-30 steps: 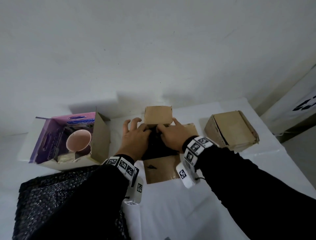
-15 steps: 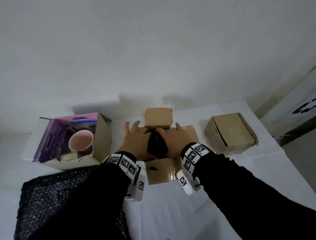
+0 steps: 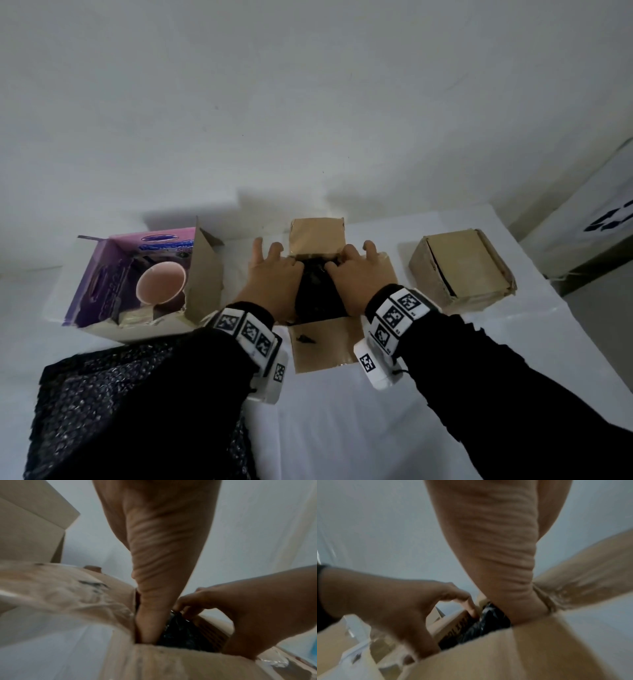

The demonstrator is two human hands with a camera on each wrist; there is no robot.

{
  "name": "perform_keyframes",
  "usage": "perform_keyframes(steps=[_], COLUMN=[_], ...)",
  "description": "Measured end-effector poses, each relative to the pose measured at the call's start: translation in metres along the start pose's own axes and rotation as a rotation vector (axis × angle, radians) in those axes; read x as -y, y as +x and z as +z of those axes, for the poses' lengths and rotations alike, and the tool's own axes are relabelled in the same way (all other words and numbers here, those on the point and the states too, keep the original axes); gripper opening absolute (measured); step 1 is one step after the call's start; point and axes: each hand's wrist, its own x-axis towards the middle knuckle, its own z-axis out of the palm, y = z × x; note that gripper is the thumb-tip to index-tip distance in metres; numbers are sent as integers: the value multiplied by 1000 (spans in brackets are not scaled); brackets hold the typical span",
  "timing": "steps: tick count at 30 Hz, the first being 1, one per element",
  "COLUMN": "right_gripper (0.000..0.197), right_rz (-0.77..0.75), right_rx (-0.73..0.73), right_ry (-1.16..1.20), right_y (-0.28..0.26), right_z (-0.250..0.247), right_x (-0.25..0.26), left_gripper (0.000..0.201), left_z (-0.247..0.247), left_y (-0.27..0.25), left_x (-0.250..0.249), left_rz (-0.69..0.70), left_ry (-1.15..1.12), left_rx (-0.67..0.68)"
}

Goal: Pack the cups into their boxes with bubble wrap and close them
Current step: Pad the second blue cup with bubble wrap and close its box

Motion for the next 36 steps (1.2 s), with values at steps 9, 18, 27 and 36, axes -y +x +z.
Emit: perform_keyframes(steps=[9,18,27,36], right_gripper=[41,61,53,37], right_rz=[18,33,528,-6], right_rx=[-89,-344,-690,-573], right_ry=[13,288,1231,744], right_y=[0,-33,-72,-74], right_z=[10,11,38,46], right_x=[3,-13,-15,13], left_gripper=[58,82,87,54], left_z=[8,34,74,59], left_y=[10,-16,-65,-68], left_x=[-12,-9,-21,-42], left_rz=[-56,-15,-609,-99], left_ry=[1,-234,-1290,-1247], left_rx=[6,-259,-619,-632])
